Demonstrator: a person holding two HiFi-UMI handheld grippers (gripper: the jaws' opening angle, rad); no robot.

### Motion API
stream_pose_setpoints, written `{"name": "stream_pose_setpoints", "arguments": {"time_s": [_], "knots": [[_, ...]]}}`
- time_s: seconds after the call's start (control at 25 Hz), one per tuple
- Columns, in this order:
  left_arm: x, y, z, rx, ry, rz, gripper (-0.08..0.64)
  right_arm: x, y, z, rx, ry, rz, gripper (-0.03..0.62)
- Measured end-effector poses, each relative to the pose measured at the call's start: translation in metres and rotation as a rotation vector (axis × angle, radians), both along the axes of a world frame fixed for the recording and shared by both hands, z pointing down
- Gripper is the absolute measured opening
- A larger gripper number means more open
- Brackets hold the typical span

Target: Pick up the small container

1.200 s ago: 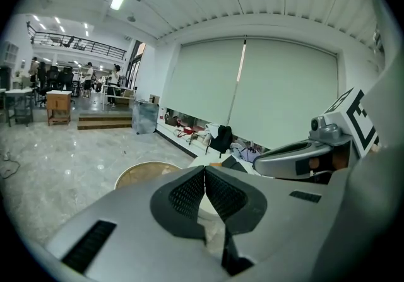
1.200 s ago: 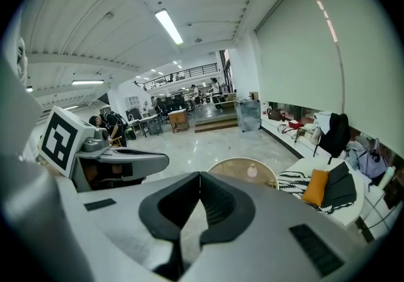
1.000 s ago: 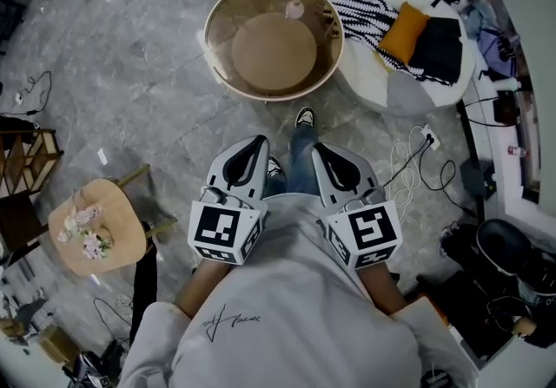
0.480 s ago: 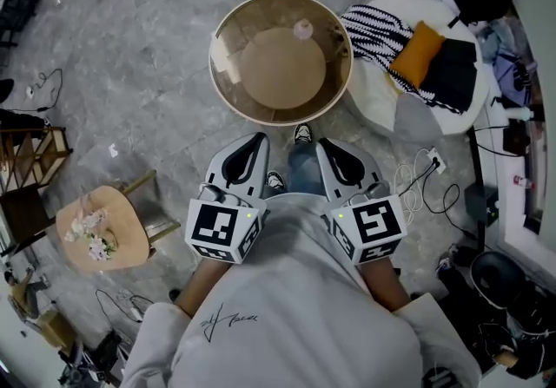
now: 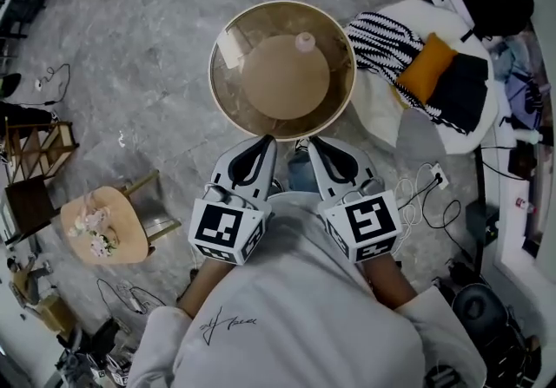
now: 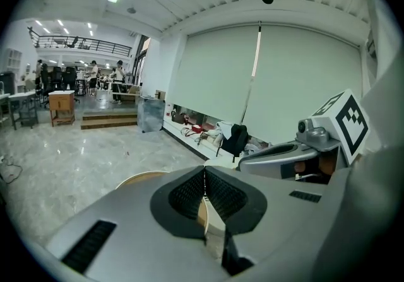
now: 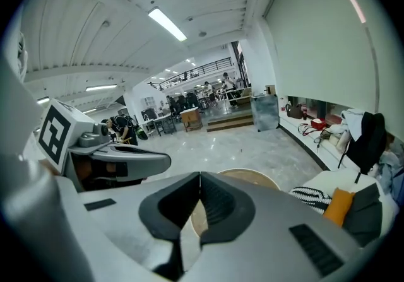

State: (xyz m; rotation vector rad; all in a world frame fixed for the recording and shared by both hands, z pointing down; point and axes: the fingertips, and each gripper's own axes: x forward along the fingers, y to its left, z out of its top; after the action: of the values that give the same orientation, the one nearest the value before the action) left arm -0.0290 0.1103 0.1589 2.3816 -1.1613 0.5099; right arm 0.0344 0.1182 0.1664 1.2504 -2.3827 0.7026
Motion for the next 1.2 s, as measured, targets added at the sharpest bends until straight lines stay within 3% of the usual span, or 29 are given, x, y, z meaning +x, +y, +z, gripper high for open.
{"name": "stream_pose_setpoints", "arguments": {"time_s": [0.36,0.72,1.2], "knots": [[0.018,-0.018,0.013,-0.022,-0.005,-0.025,0.018,0.014,-0.023,0.014,-0.021,0.006,-0.047,0.017],[0.016,-0.024,0.027,-0.053,0.025,-0.063,0.018,0.004,-0.03,0.026,-0.026,0.024,-0.111,0.017],[0.012,-0.043,0.048,-0.087,0.016,-0.013,0.018,-0.001,-0.054,0.041,-0.018,0.052,-0.161,0.017]]}}
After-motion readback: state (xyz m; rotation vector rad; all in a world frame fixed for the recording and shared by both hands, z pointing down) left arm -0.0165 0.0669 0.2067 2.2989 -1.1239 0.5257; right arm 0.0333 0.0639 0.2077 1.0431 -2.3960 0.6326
